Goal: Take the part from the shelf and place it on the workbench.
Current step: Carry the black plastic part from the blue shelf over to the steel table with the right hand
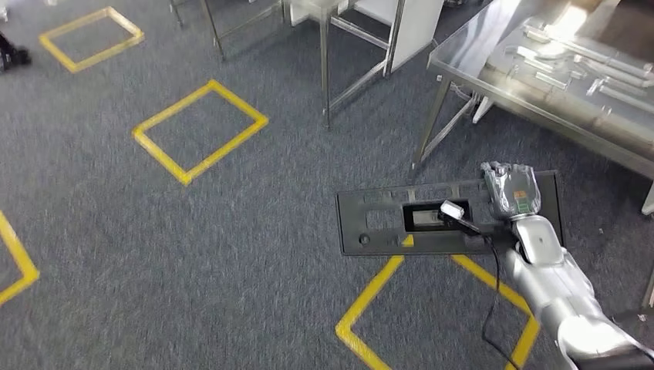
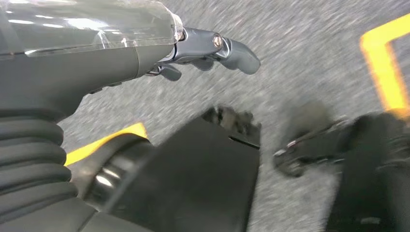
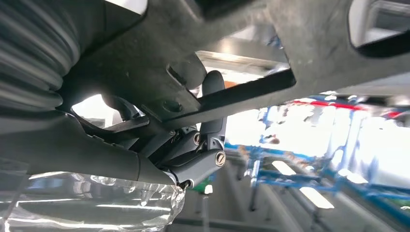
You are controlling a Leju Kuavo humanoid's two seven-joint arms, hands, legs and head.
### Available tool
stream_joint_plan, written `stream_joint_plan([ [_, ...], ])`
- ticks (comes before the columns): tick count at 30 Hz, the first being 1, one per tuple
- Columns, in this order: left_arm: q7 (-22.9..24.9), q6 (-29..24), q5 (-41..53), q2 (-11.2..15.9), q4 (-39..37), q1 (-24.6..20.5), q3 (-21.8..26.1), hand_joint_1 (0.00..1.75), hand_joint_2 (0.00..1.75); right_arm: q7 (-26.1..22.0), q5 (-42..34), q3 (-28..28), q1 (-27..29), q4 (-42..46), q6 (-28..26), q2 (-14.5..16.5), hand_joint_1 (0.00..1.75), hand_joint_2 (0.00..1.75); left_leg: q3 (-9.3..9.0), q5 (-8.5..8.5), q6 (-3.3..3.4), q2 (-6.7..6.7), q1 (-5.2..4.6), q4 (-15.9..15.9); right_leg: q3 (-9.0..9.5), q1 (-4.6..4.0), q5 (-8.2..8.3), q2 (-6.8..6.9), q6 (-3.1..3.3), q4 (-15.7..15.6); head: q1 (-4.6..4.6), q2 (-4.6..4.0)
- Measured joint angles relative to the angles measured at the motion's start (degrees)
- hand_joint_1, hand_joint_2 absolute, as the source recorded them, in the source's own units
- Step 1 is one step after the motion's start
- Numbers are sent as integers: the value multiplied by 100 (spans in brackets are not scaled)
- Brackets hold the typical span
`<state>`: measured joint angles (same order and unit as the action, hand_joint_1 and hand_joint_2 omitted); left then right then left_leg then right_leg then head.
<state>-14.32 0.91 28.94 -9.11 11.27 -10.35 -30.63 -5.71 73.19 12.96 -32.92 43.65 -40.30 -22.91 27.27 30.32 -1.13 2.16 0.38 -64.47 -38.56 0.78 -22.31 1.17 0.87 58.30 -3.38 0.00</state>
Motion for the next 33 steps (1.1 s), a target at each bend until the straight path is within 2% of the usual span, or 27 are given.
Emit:
stream_joint_plan([
  [1,-7,10,-16,-4,1,-3,-1,0,175,25,33,1,4,13,0,8,175,175,323,34,-3,-78,12,-444,88,-2,-49,-55,27,-16,-1,0],
  [2,-5,16,-38,-5,1,-4,-2,0,175,44,61,3,-2,13,0,23,175,175,634,185,0,-130,13,-796,169,-5,-100,-114,45,-21,-1,0],
  [3,5,20,-66,-5,1,-3,-1,0,175,55,86,9,-5,13,0,41,175,175,891,431,9,-153,7,-988,245,-7,-158,-184,54,-25,-1,0],
  [4,15,20,-93,-3,1,-2,1,0,175,61,104,15,-5,11,0,57,175,175,1081,668,26,-162,-5,-1031,321,-9,-218,-254,57,-26,-1,0],
  [5,23,20,-111,-2,1,-2,4,0,175,65,115,21,-4,10,0,69,175,175,1200,779,50,-167,-22,-922,398,-10,-277,-317,57,-26,-1,0],
  [6,25,18,-123,-1,1,-3,7,0,175,69,121,26,-4,8,0,80,175,175,1254,699,82,-179,-46,-686,471,-10,-334,-375,55,-26,-1,0],
  [7,20,14,-123,-1,1,-5,9,0,175,71,123,28,-4,4,0,92,175,175,1252,396,127,-215,-72,-335,534,-11,-385,-429,49,-27,-1,0],
  [9,0,-2,-93,5,1,-5,10,0,175,77,129,34,-5,-14,2,130,175,175,1182,-452,229,-393,-125,379,611,-9,-468,-533,15,-20,-1,0],
  [10,-13,-14,-64,10,1,-4,10,0,175,79,138,39,-7,-29,3,152,175,175,1145,-757,265,-477,-142,588,624,-5,-504,-587,-14,-16,-1,0],
  [11,-28,-27,-35,14,1,-7,10,0,175,81,149,46,-12,-43,3,172,175,175,1124,-903,286,-529,-153,671,629,3,-532,-640,-48,-16,-1,0],
  [12,-45,-42,-12,14,1,-18,10,0,175,84,158,54,-26,-54,3,185,175,175,1095,-923,296,-529,-152,682,634,5,-556,-690,-86,-30,-1,0],
  [13,-57,-58,0,6,3,-36,10,0,175,83,162,58,-44,-61,2,181,175,175,1055,-945,310,-490,-140,720,644,10,-587,-680,-114,-28,-1,0],
  [15,-74,-79,1,-19,6,-75,10,0,175,81,148,63,-128,-83,0,158,175,175,975,-951,350,-411,-114,817,575,-2,-738,-475,-173,159,-1,0],
  [17,-74,-71,-7,-39,7,-88,10,0,175,72,114,68,-236,-119,1,144,175,175,921,-925,379,-333,-106,860,255,5,-1052,-235,-238,786,0,0],
  [18,-68,-58,-2,-43,7,-85,10,0,175,65,99,71,-271,-140,2,145,175,175,904,-903,384,-292,-104,857,45,23,-1185,-196,-273,1156,-1,0],
  [19,-57,-38,24,-46,7,-81,10,0,175,59,90,75,-288,-160,2,145,175,175,888,-876,380,-257,-100,849,-117,43,-1232,-179,-308,1415,-1,0],
  [20,-45,-13,76,-47,7,-79,7,0,175,55,87,79,-298,-179,2,145,175,175,872,-845,372,-224,-94,834,-190,64,-1164,-165,-340,1480,-1,0],
  [21,-34,18,150,-50,7,-79,-4,0,175,53,88,83,-312,-198,2,145,175,175,857,-808,358,-193,-85,808,-143,83,-985,-143,-369,1306,-1,0],
  [23,-34,87,321,-56,7,-88,-54,0,175,61,92,92,-367,-229,2,148,175,175,832,-717,310,-136,-76,734,167,94,-564,1,-398,568,-1,0],
  [24,-41,121,392,-61,7,-94,-85,0,175,70,96,98,-408,-244,2,153,175,175,824,-672,277,-107,-83,696,306,83,-437,70,-374,250,-1,0],
  [25,-48,150,451,-64,7,-98,-116,0,175,80,99,104,-446,-258,2,162,175,175,816,-637,244,-80,-93,670,384,67,-396,115,-337,69,-1,0],
  [26,-52,174,497,-66,7,-101,-145,0,175,89,103,110,-480,-273,2,170,175,175,806,-612,211,-51,-102,660,403,45,-420,126,-286,19,-1,0],
  [29,-61,243,594,-74,7,-113,-224,0,175,130,123,126,-540,-313,1,185,175,175,776,-525,119,12,-90,607,454,54,-428,-5,-161,-9,-1,0],
  [31,-64,266,654,-78,7,-130,-262,0,175,180,149,134,-574,-329,0,199,175,175,939,-308,69,-56,-72,186,534,76,-447,-73,-83,-32,-1,0],
  [33,-62,272,715,-80,7,-133,-316,0,175,215,173,142,-591,-342,1,222,175,175,1347,3,48,-132,-55,-612,590,55,-493,-146,-36,-31,-1,0],
])
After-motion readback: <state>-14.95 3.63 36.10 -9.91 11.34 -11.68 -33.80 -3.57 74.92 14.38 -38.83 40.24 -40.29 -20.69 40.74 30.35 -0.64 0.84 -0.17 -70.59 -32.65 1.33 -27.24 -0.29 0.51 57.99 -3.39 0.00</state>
